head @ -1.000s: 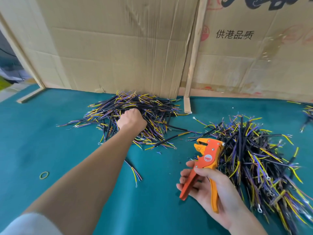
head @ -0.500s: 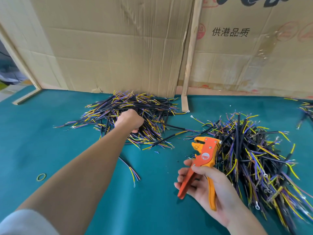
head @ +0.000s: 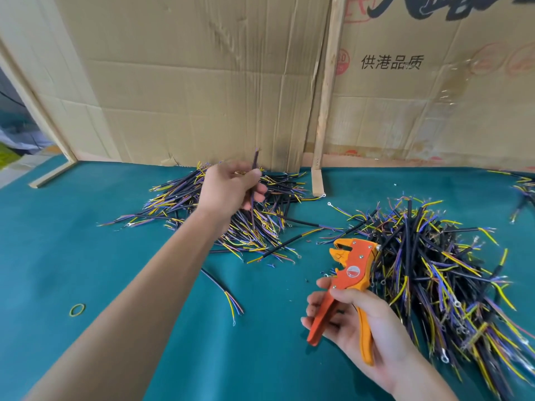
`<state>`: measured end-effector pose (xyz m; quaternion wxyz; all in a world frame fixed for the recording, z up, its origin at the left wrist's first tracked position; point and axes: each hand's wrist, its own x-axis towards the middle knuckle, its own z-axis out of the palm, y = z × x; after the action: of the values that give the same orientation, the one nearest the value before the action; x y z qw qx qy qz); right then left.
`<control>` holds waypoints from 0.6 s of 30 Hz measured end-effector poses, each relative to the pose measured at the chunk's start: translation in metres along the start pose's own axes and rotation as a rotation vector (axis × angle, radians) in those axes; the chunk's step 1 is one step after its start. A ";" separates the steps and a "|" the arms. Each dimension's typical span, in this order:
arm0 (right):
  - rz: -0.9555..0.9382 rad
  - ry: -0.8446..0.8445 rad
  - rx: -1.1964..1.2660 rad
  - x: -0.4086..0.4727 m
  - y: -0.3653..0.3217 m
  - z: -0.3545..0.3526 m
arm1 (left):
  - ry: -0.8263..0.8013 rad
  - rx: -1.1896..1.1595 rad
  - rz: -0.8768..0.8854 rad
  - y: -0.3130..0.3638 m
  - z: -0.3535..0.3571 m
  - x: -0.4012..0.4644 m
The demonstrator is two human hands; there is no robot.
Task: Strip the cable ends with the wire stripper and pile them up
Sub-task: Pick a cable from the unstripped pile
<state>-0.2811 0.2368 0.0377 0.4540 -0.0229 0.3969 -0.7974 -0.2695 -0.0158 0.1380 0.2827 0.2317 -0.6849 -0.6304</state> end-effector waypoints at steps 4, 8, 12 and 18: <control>-0.009 -0.012 -0.020 -0.001 0.000 0.000 | -0.129 -0.085 0.095 -0.003 0.015 -0.049; -0.079 -0.064 -0.096 -0.007 -0.001 0.002 | -0.221 -0.070 0.122 -0.030 0.026 -0.091; -0.210 -0.160 -0.101 -0.010 -0.008 0.002 | -0.299 -0.042 0.039 -0.065 0.028 -0.125; -0.216 -0.208 -0.155 -0.012 -0.012 0.000 | -0.407 -0.049 -0.033 -0.091 0.028 -0.148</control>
<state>-0.2822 0.2491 0.0491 0.4012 -0.1829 0.4033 -0.8019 -0.1834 0.0953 0.0325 0.1338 0.1038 -0.7084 -0.6852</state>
